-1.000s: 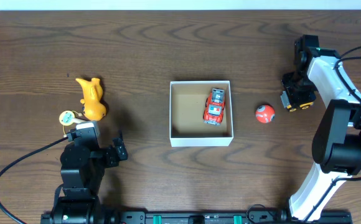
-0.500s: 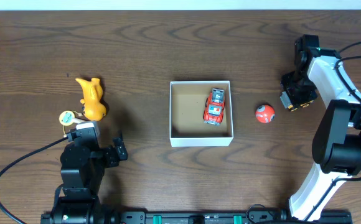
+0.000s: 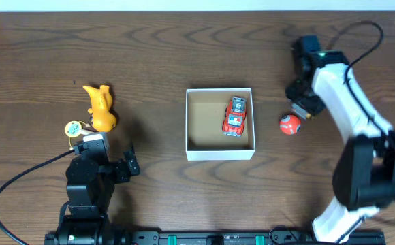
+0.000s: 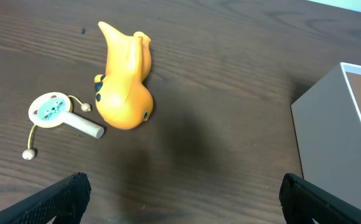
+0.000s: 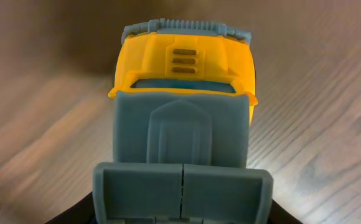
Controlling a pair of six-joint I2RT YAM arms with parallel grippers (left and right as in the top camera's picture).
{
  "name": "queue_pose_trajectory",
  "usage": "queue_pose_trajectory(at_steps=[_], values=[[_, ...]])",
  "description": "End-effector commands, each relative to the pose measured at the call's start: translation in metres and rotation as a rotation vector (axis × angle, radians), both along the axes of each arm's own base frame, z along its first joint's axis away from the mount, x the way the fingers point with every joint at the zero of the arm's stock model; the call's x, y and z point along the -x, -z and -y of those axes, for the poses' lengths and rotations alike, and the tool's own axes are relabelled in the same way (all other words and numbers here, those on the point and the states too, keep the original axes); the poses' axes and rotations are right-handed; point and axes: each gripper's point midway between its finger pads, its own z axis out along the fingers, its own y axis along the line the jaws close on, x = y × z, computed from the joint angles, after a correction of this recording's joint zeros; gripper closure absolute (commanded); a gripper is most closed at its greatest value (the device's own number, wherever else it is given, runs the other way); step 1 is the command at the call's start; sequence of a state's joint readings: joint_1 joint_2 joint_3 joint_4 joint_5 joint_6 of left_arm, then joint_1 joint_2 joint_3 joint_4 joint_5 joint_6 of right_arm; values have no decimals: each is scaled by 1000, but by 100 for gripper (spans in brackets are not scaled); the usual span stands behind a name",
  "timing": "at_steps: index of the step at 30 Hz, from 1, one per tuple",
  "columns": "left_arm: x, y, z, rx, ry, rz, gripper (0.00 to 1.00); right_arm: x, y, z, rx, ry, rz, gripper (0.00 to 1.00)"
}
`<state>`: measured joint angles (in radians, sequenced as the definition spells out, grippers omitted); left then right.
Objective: Pack container
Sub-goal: 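Lift the dump truck and carry it left over the box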
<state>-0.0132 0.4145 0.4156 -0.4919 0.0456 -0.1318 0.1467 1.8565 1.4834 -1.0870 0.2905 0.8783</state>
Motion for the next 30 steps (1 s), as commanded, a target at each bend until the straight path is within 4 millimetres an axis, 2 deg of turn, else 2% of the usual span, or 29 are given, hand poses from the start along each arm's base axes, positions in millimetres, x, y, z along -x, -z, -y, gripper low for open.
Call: queue_pose_trajectory(at_steps=[1,5,8,12,16,20,22,25,30], values=[[-2,-10,-1,7,-11,22,2,-1,-58,-28,61,-184,144,99],[-2,-11,-1,7,-11,22,2,9,-98,-87,16,-423,258,99],[-2,-10,-1,7,-11,22,2,24,-117,-132,-30,-596,311,99],[-1,-10,-1,8,-11,21,2,44,-121,-179,-76,-759,323,99],[-1,-10,-1,8,-11,21,2,57,-120,-212,-92,-849,334,99],[-1,-10,-1,8,-11,21,2,59,-114,-233,-123,-830,349,99],[-1,-10,-1,8,-11,21,2,58,-105,-235,-144,-767,332,99],[-1,-10,-1,8,-11,21,2,56,-85,-237,-152,-703,290,99],[-1,-10,-1,8,-11,21,2,53,-45,-244,-129,-705,191,99]])
